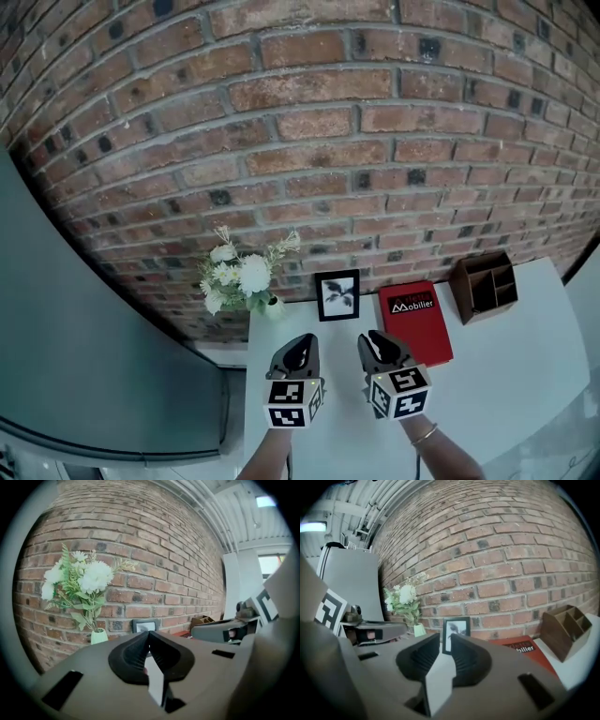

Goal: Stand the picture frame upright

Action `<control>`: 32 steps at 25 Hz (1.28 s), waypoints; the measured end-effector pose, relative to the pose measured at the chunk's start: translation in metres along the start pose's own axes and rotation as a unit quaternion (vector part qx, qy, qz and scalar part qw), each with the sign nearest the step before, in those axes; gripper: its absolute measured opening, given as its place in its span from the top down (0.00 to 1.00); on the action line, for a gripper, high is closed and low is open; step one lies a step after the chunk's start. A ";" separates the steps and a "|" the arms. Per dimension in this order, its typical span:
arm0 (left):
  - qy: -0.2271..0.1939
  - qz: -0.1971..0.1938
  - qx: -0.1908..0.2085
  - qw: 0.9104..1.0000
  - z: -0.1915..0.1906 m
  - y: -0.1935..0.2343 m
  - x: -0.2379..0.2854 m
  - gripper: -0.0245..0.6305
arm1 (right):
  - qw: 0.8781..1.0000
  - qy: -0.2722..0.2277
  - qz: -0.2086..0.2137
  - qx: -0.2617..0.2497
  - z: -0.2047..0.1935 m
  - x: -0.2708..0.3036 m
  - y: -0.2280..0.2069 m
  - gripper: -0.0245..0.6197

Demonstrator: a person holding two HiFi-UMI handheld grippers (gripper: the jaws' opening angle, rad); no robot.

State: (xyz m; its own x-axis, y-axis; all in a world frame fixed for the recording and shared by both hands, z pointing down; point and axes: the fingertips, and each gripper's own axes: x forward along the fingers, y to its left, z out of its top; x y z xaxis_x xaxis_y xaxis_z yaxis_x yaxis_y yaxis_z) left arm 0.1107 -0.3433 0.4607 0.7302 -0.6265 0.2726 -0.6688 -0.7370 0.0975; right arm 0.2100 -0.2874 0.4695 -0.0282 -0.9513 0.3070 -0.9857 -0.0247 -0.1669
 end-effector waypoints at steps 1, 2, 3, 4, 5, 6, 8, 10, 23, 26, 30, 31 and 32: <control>-0.002 -0.001 0.000 1.000 0.002 -0.002 -0.007 0.97 | 1.000 -0.002 0.002 0.002 0.002 -0.007 0.003 0.84; -0.005 -0.002 -0.001 1.000 0.004 -0.003 -0.014 0.97 | 1.000 -0.005 0.004 0.005 0.003 -0.015 0.006 0.84; -0.008 -0.002 -0.002 1.000 0.005 -0.004 -0.021 0.97 | 1.000 -0.008 0.005 0.008 0.004 -0.023 0.009 0.84; -0.011 -0.002 -0.003 1.000 0.006 -0.005 -0.028 0.97 | 1.000 -0.012 0.005 0.012 0.005 -0.030 0.012 0.84; -0.013 -0.003 -0.003 1.000 0.006 -0.007 -0.034 0.97 | 1.000 -0.015 0.004 0.015 0.005 -0.038 0.014 0.84; -0.016 -0.004 -0.003 1.000 0.007 -0.008 -0.040 0.97 | 1.000 -0.019 0.003 0.017 0.007 -0.045 0.017 0.84; -0.022 -0.004 -0.006 1.000 0.010 -0.010 -0.051 0.97 | 0.999 -0.027 0.001 0.019 0.010 -0.058 0.022 0.85; -0.030 -0.004 -0.011 0.999 0.014 -0.012 -0.060 0.97 | 0.999 -0.033 -0.002 0.018 0.012 -0.069 0.025 0.86; -0.049 0.001 -0.008 0.999 0.016 -0.020 -0.115 0.97 | 0.999 -0.046 -0.006 0.024 0.005 -0.125 0.047 0.96; -0.051 0.002 -0.014 0.999 0.014 -0.021 -0.124 0.97 | 0.999 -0.045 -0.009 0.019 0.005 -0.134 0.049 0.96; -0.054 0.004 -0.018 0.998 0.013 -0.019 -0.131 0.97 | 0.999 -0.046 -0.014 0.017 0.007 -0.140 0.050 0.96; -0.055 0.004 -0.018 0.998 0.013 -0.019 -0.132 0.97 | 0.999 -0.047 -0.015 0.017 0.007 -0.141 0.050 0.96; -0.055 0.004 -0.017 0.998 0.013 -0.019 -0.134 0.97 | 0.999 -0.047 -0.015 0.017 0.006 -0.143 0.050 0.96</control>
State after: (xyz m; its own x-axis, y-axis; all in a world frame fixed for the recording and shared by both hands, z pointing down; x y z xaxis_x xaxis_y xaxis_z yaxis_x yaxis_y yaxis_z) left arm 0.0276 -0.2490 0.4098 0.7342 -0.6582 0.1665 -0.6780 -0.7237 0.1289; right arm 0.1660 -0.1548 0.4116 0.0195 -0.9747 0.2228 -0.9794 -0.0634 -0.1916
